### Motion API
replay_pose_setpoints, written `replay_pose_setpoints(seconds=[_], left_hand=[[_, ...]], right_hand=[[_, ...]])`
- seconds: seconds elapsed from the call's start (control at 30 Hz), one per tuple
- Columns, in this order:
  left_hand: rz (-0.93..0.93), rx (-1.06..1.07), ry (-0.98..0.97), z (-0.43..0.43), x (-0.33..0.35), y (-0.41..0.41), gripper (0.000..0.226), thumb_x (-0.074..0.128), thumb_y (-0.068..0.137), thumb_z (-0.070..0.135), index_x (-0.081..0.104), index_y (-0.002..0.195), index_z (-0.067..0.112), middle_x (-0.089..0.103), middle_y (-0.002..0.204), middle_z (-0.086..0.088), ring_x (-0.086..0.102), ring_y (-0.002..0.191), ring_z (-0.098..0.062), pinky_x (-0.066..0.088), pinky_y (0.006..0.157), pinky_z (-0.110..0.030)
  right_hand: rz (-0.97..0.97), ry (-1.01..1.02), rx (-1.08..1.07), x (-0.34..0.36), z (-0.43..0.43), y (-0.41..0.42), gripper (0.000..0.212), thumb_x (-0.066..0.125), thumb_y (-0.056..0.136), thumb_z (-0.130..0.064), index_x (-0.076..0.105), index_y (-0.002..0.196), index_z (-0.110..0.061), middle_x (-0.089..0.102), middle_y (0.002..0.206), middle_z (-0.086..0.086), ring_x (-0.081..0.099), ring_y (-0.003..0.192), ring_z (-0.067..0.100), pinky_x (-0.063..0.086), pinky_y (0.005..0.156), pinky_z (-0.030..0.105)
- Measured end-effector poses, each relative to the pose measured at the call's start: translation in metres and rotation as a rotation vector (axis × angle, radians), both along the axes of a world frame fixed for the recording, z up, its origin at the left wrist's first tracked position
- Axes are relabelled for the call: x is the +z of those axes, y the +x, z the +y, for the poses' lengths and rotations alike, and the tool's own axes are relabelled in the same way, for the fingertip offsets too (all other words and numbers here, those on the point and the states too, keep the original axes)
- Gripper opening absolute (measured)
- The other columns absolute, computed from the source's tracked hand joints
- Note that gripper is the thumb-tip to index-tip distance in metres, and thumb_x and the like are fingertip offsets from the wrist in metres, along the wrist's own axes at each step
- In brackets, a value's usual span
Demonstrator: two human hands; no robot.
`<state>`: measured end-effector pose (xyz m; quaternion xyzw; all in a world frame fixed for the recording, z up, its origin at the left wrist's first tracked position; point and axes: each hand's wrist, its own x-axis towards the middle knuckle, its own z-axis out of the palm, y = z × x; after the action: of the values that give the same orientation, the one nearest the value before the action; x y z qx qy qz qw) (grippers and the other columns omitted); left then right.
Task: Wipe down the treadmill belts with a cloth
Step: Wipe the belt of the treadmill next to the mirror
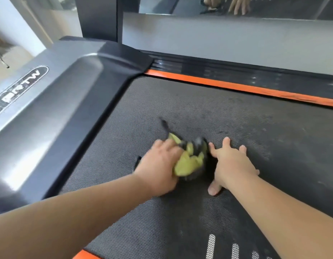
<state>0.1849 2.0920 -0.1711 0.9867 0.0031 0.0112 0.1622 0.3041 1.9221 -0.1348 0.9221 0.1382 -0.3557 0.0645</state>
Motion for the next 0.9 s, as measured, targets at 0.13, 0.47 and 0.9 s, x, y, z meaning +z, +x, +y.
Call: replay_pose_setpoints(seconds=[0.13, 0.47, 0.9], left_hand=[[0.08, -0.372, -0.005, 0.012, 0.012, -0.001, 0.04, 0.067, 0.084, 0.036, 0.058, 0.123, 0.033, 0.049, 0.118, 0.01, 0.046, 0.103, -0.016, 0.042, 0.09, -0.023], [0.083, -0.055, 0.105, -0.014, 0.023, 0.027, 0.043, 0.061, 0.083, 0.033, 0.057, 0.125, 0.025, 0.052, 0.12, 0.004, 0.046, 0.111, -0.021, 0.043, 0.099, -0.033], [0.088, 0.36, -0.026, 0.003, 0.018, 0.084, 0.04, 0.066, 0.081, 0.022, 0.062, 0.121, 0.023, 0.061, 0.123, -0.001, 0.054, 0.117, -0.029, 0.05, 0.095, -0.038]], right_hand=[[-0.141, 0.219, 0.004, -0.003, -0.011, -0.008, 0.077, 0.059, 0.096, -0.022, 0.019, 0.158, -0.047, 0.01, 0.164, 0.008, 0.019, 0.149, 0.045, 0.033, 0.113, 0.069], [0.055, 0.105, -0.196, 0.003, 0.001, -0.002, 0.149, 0.103, 0.053, -0.027, 0.0, 0.157, -0.053, -0.024, 0.168, 0.001, -0.02, 0.156, 0.033, 0.02, 0.115, 0.071], [0.064, 0.024, -0.063, 0.016, 0.003, -0.002, 0.145, 0.098, 0.063, -0.037, -0.011, 0.158, -0.049, -0.037, 0.163, 0.0, -0.021, 0.155, 0.036, 0.019, 0.116, 0.075]])
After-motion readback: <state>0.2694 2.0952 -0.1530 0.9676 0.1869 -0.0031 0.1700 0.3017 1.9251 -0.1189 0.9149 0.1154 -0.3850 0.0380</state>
